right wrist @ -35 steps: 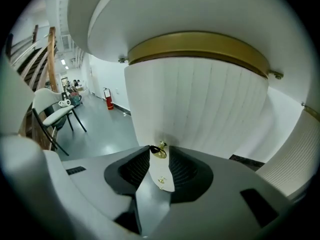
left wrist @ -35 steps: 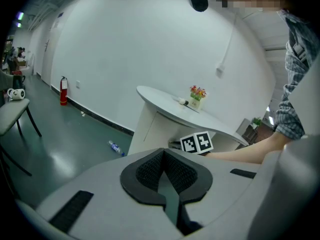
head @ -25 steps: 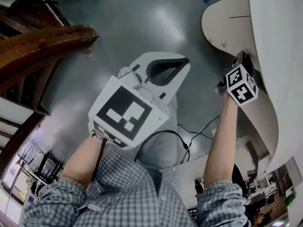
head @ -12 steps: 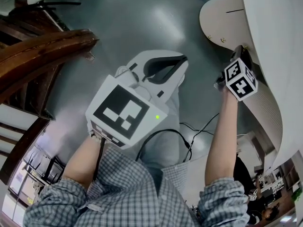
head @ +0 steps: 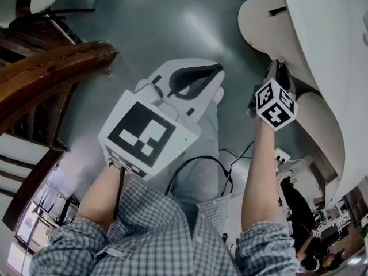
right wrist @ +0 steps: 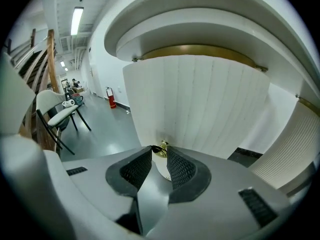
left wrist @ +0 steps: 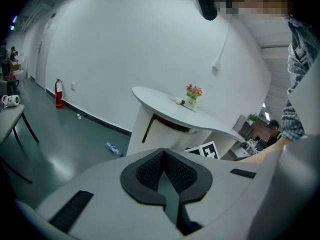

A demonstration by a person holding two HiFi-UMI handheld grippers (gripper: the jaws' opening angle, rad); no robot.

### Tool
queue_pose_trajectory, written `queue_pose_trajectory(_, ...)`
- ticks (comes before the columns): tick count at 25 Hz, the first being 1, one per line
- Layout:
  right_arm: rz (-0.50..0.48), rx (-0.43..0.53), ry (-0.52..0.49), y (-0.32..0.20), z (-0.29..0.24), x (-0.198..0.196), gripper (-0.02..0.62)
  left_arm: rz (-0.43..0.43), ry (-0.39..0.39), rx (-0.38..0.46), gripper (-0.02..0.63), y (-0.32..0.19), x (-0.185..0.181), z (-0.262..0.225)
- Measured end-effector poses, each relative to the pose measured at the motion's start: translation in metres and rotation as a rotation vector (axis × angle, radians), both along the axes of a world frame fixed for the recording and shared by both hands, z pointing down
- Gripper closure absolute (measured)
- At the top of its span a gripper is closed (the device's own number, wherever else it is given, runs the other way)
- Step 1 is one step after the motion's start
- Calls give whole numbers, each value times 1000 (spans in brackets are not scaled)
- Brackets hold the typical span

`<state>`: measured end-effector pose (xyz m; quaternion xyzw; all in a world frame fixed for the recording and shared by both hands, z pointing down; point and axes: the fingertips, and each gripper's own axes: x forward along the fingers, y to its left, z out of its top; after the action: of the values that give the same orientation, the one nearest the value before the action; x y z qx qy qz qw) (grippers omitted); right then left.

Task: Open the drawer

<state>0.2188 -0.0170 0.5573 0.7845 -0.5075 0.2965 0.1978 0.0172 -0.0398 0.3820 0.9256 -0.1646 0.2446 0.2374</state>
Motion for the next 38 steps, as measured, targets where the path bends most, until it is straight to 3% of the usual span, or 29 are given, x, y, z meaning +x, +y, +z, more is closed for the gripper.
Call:
queue_pose_trajectory(17,-21,-36,-62,51,7,-76,505,53,14,12,601,6,3,-12)
queue_pose_trajectory(38,-42,-78,-106,93,13,-135,505,99,24,14,601,10,5,-16)
